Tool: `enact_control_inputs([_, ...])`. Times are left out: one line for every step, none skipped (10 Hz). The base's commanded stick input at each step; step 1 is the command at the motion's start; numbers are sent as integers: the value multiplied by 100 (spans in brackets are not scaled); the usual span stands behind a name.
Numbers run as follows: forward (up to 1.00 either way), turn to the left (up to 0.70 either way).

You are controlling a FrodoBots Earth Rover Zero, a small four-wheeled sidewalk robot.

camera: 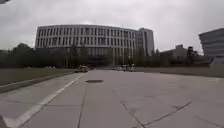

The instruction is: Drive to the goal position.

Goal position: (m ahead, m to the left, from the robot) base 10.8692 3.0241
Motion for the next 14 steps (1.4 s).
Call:
enact_control_inputs([95, 0])
enact_control_inputs([85, 0])
enact_control_inputs([2, 0])
enact_control_inputs([0, 0])
enact_control_inputs([0, 0])
enact_control_inputs([0, 0])
enact_control_inputs([0, 0])
enact_control_inputs([0, 0])
enact_control_inputs([0, 0])
enact_control_inputs([0, 0])
enact_control_inputs([0, 0])
enact_control_inputs([0, 0])
enact_control_inputs([13, 0])
enact_control_inputs([35, 0])
